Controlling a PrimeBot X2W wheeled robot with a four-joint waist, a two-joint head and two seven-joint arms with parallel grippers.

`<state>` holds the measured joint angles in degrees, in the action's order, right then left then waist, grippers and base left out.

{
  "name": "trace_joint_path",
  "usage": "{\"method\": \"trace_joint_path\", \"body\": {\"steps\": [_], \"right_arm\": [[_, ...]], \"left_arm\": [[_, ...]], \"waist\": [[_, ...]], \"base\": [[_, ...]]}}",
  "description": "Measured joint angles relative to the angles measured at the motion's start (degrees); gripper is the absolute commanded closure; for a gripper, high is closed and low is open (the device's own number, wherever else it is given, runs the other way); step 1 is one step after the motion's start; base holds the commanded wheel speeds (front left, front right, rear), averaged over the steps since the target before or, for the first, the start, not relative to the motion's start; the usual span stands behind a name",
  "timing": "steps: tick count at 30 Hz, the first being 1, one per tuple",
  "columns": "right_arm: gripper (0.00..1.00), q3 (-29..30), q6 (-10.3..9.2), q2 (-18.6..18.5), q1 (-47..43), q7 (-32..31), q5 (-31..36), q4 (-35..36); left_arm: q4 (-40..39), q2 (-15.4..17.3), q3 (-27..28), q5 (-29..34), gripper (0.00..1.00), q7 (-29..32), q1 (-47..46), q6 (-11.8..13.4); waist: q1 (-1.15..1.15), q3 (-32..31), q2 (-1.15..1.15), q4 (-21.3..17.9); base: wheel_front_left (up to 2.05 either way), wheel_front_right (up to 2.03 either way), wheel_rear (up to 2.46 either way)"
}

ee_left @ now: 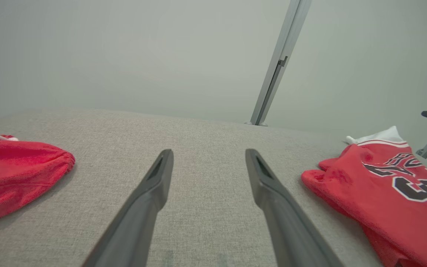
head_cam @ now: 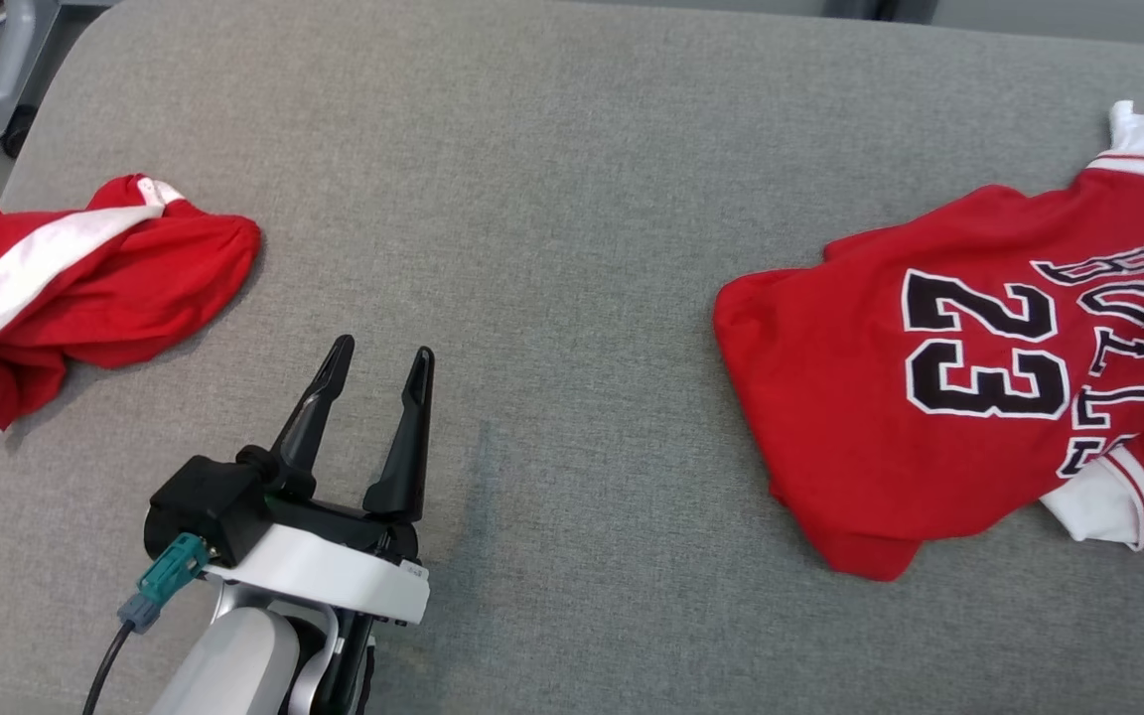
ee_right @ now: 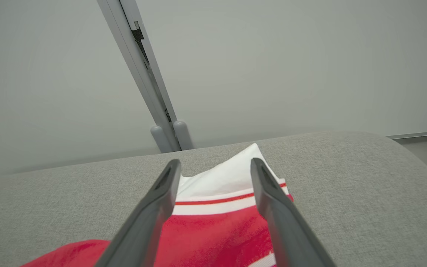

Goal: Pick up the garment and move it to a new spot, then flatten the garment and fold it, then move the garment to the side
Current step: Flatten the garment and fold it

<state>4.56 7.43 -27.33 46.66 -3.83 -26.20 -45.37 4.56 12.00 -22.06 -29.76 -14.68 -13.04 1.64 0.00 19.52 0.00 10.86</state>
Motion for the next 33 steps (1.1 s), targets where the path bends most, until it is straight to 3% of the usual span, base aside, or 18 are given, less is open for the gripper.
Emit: {"method": "trace_joint_path", "body": {"steps": [8,13,19,25,33], "right_arm": [[0.0,-6.13,0.0,1.93,-3.63,3.31,-5.71,3.0],[0.0,-8.48,0.0,1.93,-10.18,6.47,-9.21,11.71],[0.0,-5.83,0.0,4.08,-25.03,8.56,-8.37,25.22],[0.0,-5.8,0.0,9.13,-37.28,3.21,-4.68,32.33],[0.0,-11.34,0.0,9.24,-40.37,-6.31,1.11,31.18]], "left_arm": [[0.91,-0.16,-0.16,-0.03,0.0,-0.04,1.51,0.21],[1.13,-0.1,0.0,-0.53,0.0,-0.01,3.11,0.79],[0.65,0.0,0.44,-1.1,0.0,0.02,4.88,1.63],[0.11,0.18,0.37,-1.53,0.0,0.05,5.82,1.94],[-0.09,0.37,0.02,-1.63,0.0,0.63,5.81,1.94]], "waist": [[0.0,-4.97,0.0,-3.88],[0.0,-8.79,0.0,-6.61],[0.0,-13.24,0.0,-9.68],[0.0,-14.5,0.0,-10.29],[0.0,-14.24,0.0,-7.87]], "base": [[0.0,0.0,0.0],[0.0,0.0,0.0],[0.0,0.0,0.0],[0.0,0.0,0.0],[0.0,0.0,0.0]]}}
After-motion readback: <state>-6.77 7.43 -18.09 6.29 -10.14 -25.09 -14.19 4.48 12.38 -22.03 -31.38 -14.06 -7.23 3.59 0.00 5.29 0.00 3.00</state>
